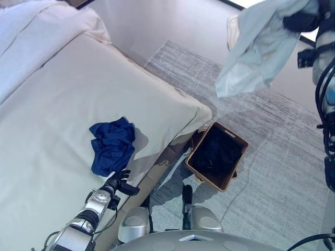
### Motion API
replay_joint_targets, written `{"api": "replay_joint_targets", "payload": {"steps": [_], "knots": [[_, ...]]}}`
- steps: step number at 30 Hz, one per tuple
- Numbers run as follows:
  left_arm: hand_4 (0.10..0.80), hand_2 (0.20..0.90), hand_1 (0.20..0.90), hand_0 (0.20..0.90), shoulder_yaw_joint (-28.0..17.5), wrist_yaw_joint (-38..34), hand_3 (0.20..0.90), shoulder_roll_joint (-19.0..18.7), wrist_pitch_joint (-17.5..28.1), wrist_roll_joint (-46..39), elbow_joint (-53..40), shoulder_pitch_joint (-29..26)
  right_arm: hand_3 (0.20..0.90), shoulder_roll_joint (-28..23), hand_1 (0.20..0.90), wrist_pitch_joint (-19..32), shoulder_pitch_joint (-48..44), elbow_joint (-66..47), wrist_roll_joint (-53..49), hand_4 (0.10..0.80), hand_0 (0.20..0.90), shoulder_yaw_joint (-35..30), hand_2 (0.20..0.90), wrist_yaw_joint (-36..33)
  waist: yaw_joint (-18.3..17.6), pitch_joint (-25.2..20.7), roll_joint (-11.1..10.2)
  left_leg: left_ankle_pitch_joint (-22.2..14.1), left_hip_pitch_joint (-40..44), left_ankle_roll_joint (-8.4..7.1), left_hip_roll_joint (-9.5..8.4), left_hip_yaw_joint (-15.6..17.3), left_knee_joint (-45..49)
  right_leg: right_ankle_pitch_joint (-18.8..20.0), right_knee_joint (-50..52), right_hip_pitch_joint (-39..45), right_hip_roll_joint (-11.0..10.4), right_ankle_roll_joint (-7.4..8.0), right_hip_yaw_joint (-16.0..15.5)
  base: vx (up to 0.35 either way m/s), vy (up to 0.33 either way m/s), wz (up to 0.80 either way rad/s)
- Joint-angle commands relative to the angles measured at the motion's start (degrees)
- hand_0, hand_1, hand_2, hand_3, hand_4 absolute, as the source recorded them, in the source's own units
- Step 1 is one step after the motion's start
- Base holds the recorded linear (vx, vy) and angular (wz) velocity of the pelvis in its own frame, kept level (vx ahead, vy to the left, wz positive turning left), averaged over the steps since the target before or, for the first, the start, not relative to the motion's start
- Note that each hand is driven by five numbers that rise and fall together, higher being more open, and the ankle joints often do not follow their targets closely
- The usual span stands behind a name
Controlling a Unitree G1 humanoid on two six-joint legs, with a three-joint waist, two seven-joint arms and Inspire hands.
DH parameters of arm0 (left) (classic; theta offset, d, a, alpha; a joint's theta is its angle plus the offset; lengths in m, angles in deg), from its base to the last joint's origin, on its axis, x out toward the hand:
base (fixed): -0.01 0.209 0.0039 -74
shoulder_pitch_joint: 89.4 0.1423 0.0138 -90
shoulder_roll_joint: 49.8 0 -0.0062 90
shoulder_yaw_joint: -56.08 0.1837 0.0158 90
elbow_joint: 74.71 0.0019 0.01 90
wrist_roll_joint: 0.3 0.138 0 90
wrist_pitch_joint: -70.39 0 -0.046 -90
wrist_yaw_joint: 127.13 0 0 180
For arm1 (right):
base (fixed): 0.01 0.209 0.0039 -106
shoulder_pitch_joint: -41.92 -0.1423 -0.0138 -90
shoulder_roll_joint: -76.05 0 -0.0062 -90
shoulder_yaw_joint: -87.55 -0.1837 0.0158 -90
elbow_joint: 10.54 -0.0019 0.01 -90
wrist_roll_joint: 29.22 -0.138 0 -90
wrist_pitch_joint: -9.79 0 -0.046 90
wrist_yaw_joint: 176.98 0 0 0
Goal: Pick up the clothes from the bed and place them into the basket
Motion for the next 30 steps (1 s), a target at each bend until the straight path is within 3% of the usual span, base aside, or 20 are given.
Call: {"api": "replay_joint_targets", "payload": {"steps": [1, 5, 14, 21, 28, 29, 30], "knots": [[0.8, 0.9, 0.9, 0.9, 4.4, 1.0, 0.9, 0.2, 1.0, 3.0, 4.0, 4.4, 0.2, 1.0, 0.3, 4.2, 0.3, 1.7, 4.9, 0.1, 0.3, 0.3, 0.3, 0.7, -0.2, -11.2, -0.7, -9.1, -2.8, 0.91, -0.66, -2.0, 8.0, -6.0, 5.4, -0.4, -0.1, -0.14, -1.5, 0.027, -0.095, -0.15], [0.8, 0.9, 0.9, 0.9, 5.5, 1.9, 0.9, 0.6, 1.5, 2.5, 3.0, 3.5, 0.2, 3.3, 0.3, 3.3, 1.6, 4.2, 6.5, 0.1, 0.3, 1.1, 0.3, 0.4, -0.1, -9.4, 0.3, -9.6, -4.1, 0.87, -0.31, -2.5, 11.1, -7.1, 8.2, -1.2, -0.3, -0.92, -1.9, 0.0, -0.09, -0.12], [0.8, 0.9, 0.9, 0.9, 9.2, 0.8, 0.9, 1.3, 5.0, -0.1, 0.9, -1.0, 0.2, 6.4, 0.3, 1.7, 2.8, 9.3, 7.2, 0.1, 0.3, 2.3, 0.3, -4.0, -0.6, 0.3, 3.9, -9.5, -11.9, 0.61, -1.02, -6.0, 16.5, -10.8, 17.6, -9.0, -1.6, -2.71, -2.8, -0.142, -0.071, 0.09], [0.8, 0.9, 0.9, 0.9, 7.3, -2.1, 0.9, 0.4, 8.3, -5.2, -2.6, -2.8, 0.2, 8.4, 0.3, 1.3, 3.8, 13.3, 7.7, 0.1, 0.3, 2.7, 0.3, -10.1, -0.6, 9.5, 7.1, -8.7, -23.2, 1.25, -1.67, -7.5, 23.4, -12.1, 26.8, -21.3, -2.2, -4.35, -2.3, -0.188, -0.065, 0.11], [0.8, 0.9, 0.9, 0.9, 5.8, -2.8, 0.9, -0.6, 8.8, -8.9, -7.3, -2.2, 0.2, 9.9, 0.3, -1.2, 1.0, 18.7, 8.3, 0.1, 0.3, 3.7, 0.3, -12.5, 0.6, 11.3, 9.5, -8.7, -35.3, 2.13, -2.62, -7.3, 30.3, -14.8, 36.8, -34.1, -1.8, -5.47, -2.1, -0.044, -0.018, 0.04], [0.8, 0.9, 0.9, 0.9, 5.7, -2.8, 0.9, -0.9, 8.8, -9.0, -8.1, -2.2, 0.9, 9.8, 0.9, -1.8, 0.1, 19.8, 8.5, 0.8, 0.9, 3.9, 0.9, -13.3, 0.9, 11.3, 9.9, -8.7, -37.5, 2.3, -2.65, -7.2, 31.1, -15.2, 38.4, -36.5, -1.7, -5.54, -1.9, -0.042, 0.002, 0.07], [0.8, 0.9, 0.9, 0.9, 5.7, -2.8, 0.9, -1.1, 9.0, -9.1, -8.6, -2.1, 0.9, 9.8, 0.9, -2.4, -0.7, 20.8, 8.9, 0.8, 0.9, 4.2, 0.9, -13.5, 1.2, 11.3, 10.3, -8.8, -39.4, 2.44, -2.72, -7.1, 32.0, -15.5, 39.8, -38.6, -1.7, -5.6, -1.8, -0.049, 0.011, 0.11]]}}
